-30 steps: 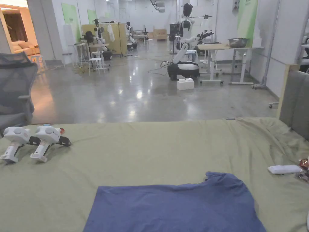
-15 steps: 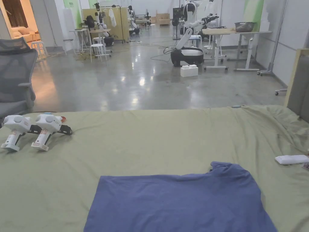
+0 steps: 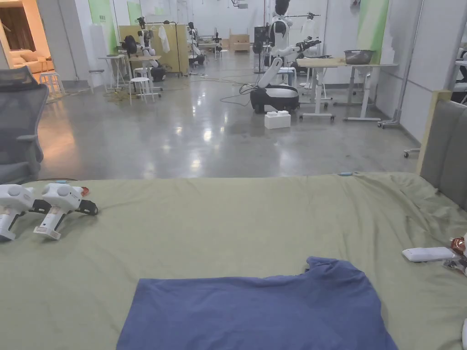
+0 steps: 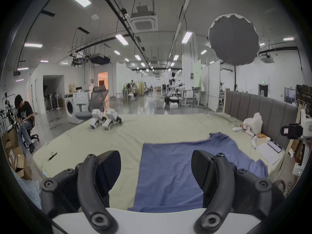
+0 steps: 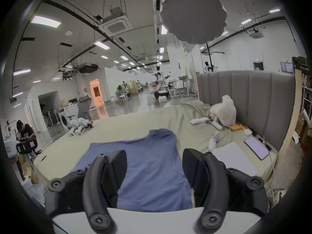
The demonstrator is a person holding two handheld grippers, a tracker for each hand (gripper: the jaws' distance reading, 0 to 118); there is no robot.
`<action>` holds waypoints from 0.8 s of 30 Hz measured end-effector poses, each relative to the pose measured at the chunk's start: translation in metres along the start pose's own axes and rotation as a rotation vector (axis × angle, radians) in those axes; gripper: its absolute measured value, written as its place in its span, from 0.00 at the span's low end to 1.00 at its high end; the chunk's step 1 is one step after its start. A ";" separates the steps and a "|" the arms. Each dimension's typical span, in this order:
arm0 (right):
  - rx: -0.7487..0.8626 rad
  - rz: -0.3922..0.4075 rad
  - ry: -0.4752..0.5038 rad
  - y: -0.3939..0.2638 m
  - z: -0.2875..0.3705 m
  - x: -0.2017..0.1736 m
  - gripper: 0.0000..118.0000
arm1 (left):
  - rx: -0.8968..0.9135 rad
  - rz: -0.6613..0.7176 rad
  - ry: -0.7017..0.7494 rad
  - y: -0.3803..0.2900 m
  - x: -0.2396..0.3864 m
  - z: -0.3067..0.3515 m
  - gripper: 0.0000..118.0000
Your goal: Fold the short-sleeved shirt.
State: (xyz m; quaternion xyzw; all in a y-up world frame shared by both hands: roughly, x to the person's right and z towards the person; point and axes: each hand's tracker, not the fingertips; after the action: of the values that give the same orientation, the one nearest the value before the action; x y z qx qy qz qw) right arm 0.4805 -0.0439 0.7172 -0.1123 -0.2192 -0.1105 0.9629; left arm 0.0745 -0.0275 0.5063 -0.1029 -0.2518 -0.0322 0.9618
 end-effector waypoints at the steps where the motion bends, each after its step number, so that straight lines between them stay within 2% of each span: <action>1: 0.019 0.014 0.005 0.005 0.001 -0.006 0.50 | 0.029 -0.016 -0.004 0.006 0.006 0.005 0.70; 5: 0.073 0.114 0.009 0.018 0.013 -0.024 0.22 | 0.087 -0.070 -0.003 0.023 0.019 0.026 0.47; 6: 0.072 0.128 0.017 0.020 0.015 -0.027 0.16 | 0.101 -0.079 -0.011 0.027 0.021 0.032 0.39; 7: 0.072 0.133 0.025 0.021 0.017 -0.029 0.07 | 0.113 -0.086 -0.020 0.031 0.020 0.037 0.24; 8: 0.077 0.134 0.028 0.022 0.019 -0.030 0.02 | 0.119 -0.090 -0.022 0.034 0.020 0.042 0.12; 10: 0.090 0.145 0.029 0.022 0.023 -0.033 0.00 | 0.140 -0.116 -0.018 0.038 0.022 0.050 0.01; 19: 0.110 0.201 0.026 0.023 0.031 -0.043 0.00 | 0.147 -0.097 -0.050 0.042 0.014 0.064 0.00; 22: 0.107 0.193 0.035 0.022 0.030 -0.042 0.00 | 0.136 -0.092 -0.048 0.041 0.007 0.064 0.00; 24: 0.098 0.180 0.037 0.019 0.028 -0.041 0.00 | 0.105 -0.027 -0.065 0.036 -0.002 0.058 0.00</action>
State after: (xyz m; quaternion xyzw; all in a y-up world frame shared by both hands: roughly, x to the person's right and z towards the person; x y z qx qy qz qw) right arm 0.4385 -0.0114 0.7205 -0.0824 -0.1954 -0.0149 0.9772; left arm 0.0490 0.0204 0.5478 -0.0498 -0.2858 -0.0287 0.9566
